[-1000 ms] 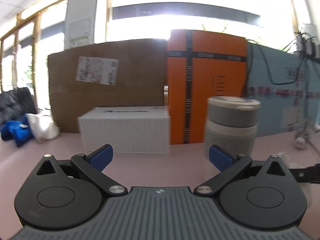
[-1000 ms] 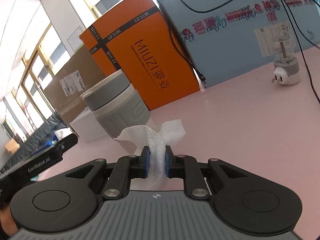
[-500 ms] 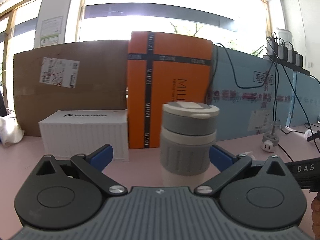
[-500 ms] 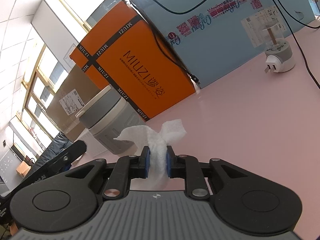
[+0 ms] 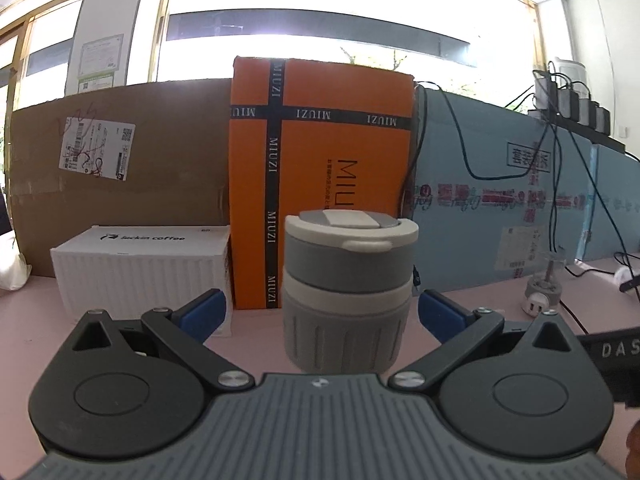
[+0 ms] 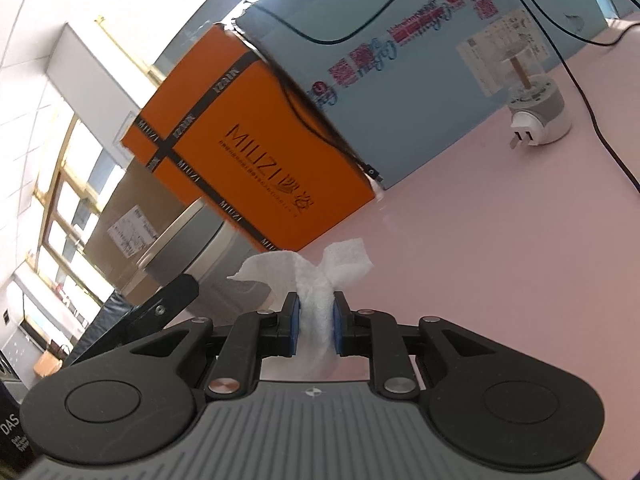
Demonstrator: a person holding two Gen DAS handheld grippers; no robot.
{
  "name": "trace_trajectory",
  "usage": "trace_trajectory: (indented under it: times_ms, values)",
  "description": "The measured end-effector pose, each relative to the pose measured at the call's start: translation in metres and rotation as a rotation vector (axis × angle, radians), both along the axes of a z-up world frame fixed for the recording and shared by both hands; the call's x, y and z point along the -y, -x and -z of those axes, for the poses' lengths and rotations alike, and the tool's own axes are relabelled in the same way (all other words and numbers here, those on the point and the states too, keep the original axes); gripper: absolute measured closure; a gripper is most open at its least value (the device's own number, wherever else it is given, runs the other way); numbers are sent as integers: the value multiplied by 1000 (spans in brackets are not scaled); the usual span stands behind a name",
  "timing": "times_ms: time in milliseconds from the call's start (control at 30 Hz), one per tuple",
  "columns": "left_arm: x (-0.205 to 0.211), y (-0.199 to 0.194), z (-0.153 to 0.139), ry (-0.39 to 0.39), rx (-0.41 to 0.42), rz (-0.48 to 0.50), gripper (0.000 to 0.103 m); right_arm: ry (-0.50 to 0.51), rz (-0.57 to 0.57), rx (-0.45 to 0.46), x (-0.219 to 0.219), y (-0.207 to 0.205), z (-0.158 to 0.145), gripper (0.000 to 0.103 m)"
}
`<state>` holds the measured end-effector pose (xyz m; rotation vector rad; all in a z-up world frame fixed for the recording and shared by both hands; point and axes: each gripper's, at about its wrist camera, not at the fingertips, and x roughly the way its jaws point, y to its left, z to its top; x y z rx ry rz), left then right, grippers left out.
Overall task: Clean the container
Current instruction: 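Lift the tissue with the right gripper while the left gripper approaches the grey mug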
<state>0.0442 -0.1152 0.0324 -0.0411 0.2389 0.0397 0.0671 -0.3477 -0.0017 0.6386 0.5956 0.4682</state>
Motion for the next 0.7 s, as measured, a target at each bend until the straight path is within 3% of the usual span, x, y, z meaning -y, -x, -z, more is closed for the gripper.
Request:
trace_trajectory:
  times_ms: [167,300,567,700]
  values:
    - [4,-11,4,11,6,1,0,-7,20,9,-3,-4,1,86]
    - [5,-15,8,5,1,6,9,-44,50,17,-2,-8,1,86]
    - [4,-20,13,-34,36,34,8,-76,86,58,-6,-24,-15,86]
    - [5,-24,12,-51,64,31,3,-90,96,89,-9,-31,-19,86]
